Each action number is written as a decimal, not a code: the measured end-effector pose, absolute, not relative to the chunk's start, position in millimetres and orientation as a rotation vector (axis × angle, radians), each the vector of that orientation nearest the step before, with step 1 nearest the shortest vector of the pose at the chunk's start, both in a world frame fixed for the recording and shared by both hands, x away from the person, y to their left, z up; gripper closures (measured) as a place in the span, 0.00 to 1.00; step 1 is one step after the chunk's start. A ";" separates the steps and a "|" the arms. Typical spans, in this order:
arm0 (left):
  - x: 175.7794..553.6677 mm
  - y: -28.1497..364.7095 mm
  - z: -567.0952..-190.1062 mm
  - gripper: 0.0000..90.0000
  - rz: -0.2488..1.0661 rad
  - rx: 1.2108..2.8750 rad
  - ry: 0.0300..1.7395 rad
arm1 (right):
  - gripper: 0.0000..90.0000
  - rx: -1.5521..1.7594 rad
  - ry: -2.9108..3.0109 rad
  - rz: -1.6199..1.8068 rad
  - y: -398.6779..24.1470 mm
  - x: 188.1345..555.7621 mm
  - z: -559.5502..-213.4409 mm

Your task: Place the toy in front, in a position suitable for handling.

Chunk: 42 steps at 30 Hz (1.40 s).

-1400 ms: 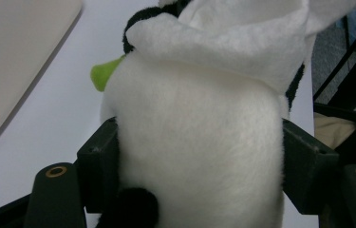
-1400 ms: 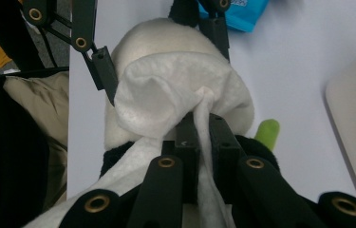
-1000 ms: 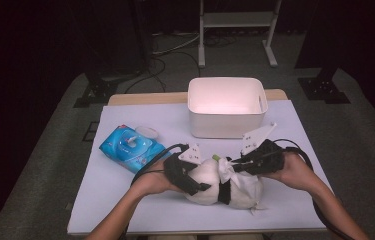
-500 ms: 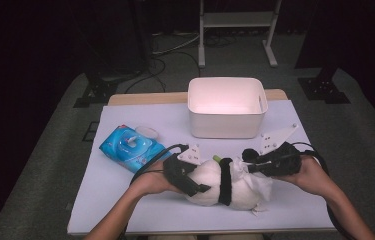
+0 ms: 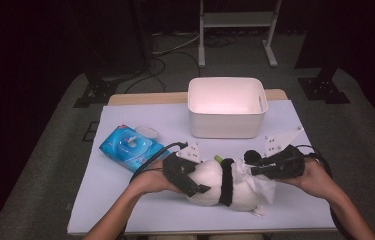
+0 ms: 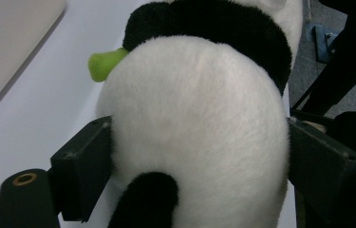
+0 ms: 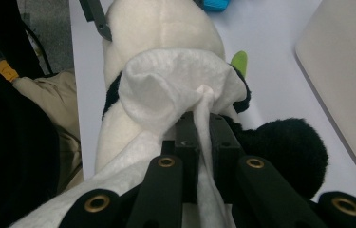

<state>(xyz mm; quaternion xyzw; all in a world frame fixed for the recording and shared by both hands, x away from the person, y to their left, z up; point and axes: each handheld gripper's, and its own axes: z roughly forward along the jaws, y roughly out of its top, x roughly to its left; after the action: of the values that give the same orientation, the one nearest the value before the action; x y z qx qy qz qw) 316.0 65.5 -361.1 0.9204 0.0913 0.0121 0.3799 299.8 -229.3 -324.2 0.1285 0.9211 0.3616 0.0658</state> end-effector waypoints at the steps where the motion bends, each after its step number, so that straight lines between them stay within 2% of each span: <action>1: 316.2 65.5 -361.3 0.17 0.026 2.354 0.234 | 0.93 0.381 2.776 1.092 -228.8 300.0 -324.2; 6: 315.3 66.2 -360.9 0.29 0.036 2.357 0.233 | 0.93 0.362 2.770 1.067 -220.1 299.4 -319.8; 25: 311.9 64.4 -360.1 0.29 0.058 2.375 0.223 | 0.93 0.240 2.848 0.994 -168.2 310.5 -322.2; 31: 313.0 65.9 -360.7 0.29 0.056 2.373 0.211 | 0.93 0.268 2.829 0.996 -182.1 305.8 -316.7; 42: 314.2 66.9 -361.2 0.29 0.048 2.371 0.212 | 0.93 0.410 2.756 1.023 -234.7 299.1 -313.2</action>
<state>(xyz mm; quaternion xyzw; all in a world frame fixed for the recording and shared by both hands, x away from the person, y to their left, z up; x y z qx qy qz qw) 314.2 66.9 -361.2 0.9246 0.0829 0.0186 0.3714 299.1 -234.7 -313.2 0.1376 0.9250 0.3433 0.0868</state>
